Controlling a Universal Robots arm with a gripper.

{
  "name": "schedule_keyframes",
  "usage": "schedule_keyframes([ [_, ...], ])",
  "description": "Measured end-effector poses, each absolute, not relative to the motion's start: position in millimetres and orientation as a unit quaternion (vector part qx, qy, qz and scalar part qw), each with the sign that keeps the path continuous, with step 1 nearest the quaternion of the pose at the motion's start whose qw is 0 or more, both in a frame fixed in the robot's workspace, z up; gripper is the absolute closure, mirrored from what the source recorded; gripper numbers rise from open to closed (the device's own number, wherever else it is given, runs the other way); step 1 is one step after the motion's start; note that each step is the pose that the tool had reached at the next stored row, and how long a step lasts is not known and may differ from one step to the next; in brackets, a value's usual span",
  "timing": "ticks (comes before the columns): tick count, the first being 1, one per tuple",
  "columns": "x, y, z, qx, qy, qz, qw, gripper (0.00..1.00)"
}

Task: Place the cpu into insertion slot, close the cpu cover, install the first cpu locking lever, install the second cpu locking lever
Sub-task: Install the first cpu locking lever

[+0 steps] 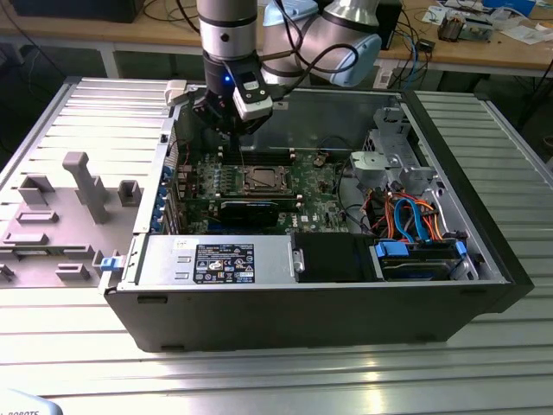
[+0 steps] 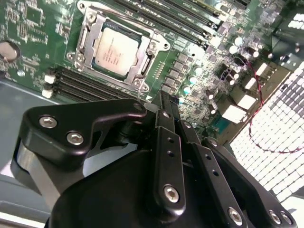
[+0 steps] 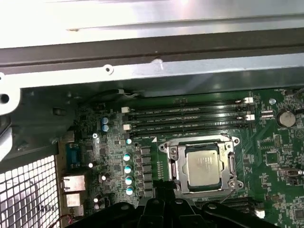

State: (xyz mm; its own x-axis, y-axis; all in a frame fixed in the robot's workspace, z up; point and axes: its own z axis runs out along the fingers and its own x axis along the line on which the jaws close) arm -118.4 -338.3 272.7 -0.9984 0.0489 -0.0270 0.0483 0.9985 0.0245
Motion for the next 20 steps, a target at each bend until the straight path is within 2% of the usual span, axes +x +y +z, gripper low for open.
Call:
schedule_keyframes([
  [12,-122.8,-336.4,267.5,-0.006,1.0,0.012,0.013,0.89],
  [20,-122.9,-322.6,263.9,-0.009,1.0,0.012,0.013,0.89],
])
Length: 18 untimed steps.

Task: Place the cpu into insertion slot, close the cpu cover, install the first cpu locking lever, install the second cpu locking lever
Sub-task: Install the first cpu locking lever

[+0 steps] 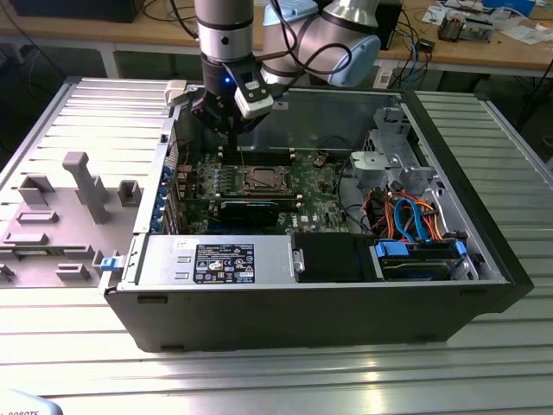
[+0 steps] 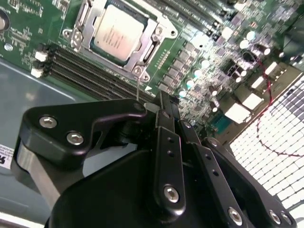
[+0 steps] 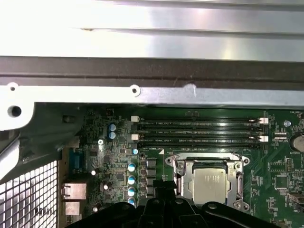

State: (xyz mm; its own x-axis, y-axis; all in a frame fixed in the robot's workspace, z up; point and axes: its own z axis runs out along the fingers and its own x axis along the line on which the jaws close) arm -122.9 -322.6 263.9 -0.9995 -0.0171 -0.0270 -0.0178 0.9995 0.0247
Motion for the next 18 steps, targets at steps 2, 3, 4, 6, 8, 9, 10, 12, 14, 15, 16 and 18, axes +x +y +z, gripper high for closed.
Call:
schedule_keyframes([
  [2,-123.2,-320.3,262.9,-0.011,1.0,0.012,0.014,0.89],
  [3,-123.8,-319.2,262.1,-0.012,1.0,0.013,0.014,0.89],
  [4,-124.1,-319.0,261.9,-0.012,1.0,0.013,0.014,0.89],
  [6,-124.2,-319.0,261.8,-0.012,1.0,0.012,0.015,0.89],
  [8,-125.1,-319.0,261.7,-0.012,1.0,0.013,0.015,0.89],
  [9,-125.2,-319.0,261.7,-0.012,1.0,0.013,0.015,0.89],
  [10,-125.3,-319.0,261.7,-0.012,1.0,0.013,0.015,0.89],
  [12,-125.3,-319.0,261.7,-0.012,1.0,0.013,0.015,0.89],
  [14,-126.2,-319.0,261.7,-0.012,1.0,0.013,0.015,0.89],
  [15,-126.7,-319.0,261.7,-0.012,1.0,0.013,0.015,0.89],
  [16,-127.5,-319.0,261.7,-0.012,1.0,0.013,0.015,0.89],
  [18,-128.1,-319.0,261.7,-0.012,1.0,0.013,0.015,0.89],
])
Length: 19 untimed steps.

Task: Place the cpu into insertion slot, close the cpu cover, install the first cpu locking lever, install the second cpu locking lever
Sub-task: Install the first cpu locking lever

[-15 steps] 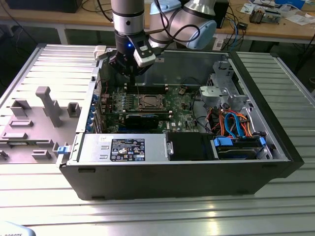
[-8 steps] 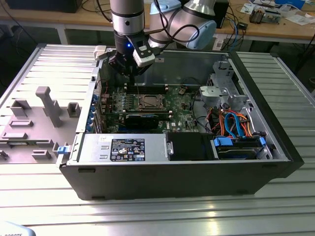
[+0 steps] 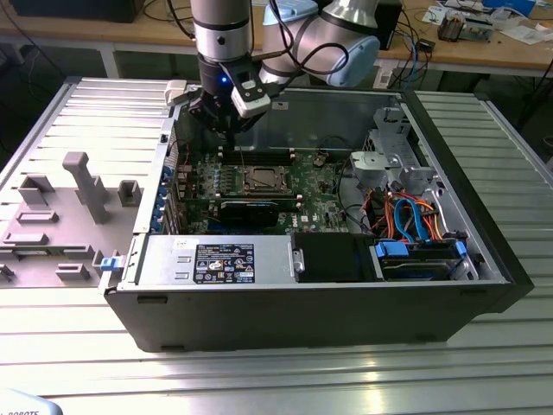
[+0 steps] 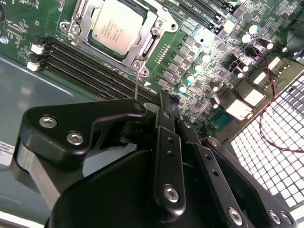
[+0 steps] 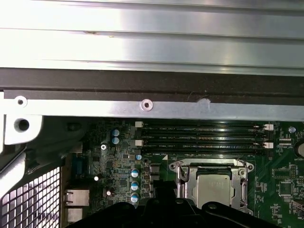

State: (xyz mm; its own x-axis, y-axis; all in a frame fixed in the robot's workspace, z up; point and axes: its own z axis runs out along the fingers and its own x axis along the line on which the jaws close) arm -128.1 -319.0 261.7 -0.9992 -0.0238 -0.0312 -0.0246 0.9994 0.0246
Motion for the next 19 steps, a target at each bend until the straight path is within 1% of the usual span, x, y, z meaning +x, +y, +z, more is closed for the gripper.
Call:
schedule_keyframes([
  [5,-126.7,-314.8,261.6,-0.012,1.0,0.012,0.019,0.89],
  [19,-106.5,-314.6,260.9,-0.012,1.0,0.011,0.019,0.89],
])
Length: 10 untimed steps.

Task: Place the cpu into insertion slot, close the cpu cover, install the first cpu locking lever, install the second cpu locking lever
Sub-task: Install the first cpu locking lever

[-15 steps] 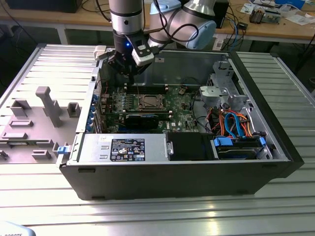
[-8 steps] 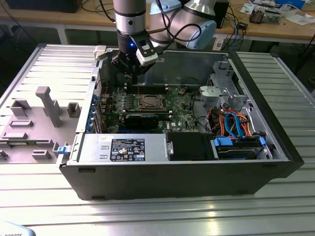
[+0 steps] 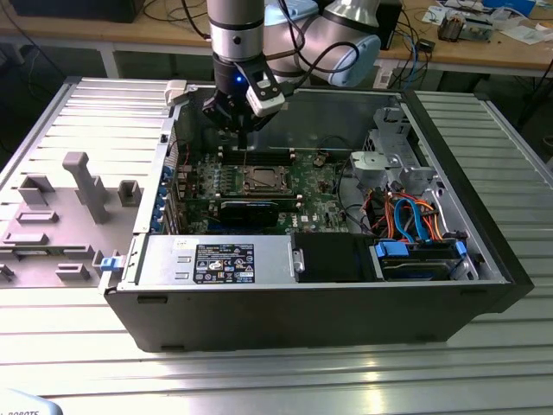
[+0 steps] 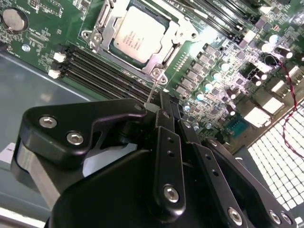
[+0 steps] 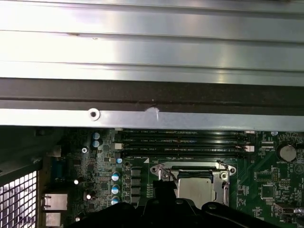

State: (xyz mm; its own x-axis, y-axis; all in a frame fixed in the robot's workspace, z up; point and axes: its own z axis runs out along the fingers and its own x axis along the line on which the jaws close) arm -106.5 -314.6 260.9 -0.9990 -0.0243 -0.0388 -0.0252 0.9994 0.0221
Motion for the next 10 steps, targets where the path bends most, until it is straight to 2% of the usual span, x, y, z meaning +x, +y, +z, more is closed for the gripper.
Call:
schedule_keyframes([
  [10,-101.2,-314.5,260.5,-0.012,1.0,0.011,0.019,0.89],
])
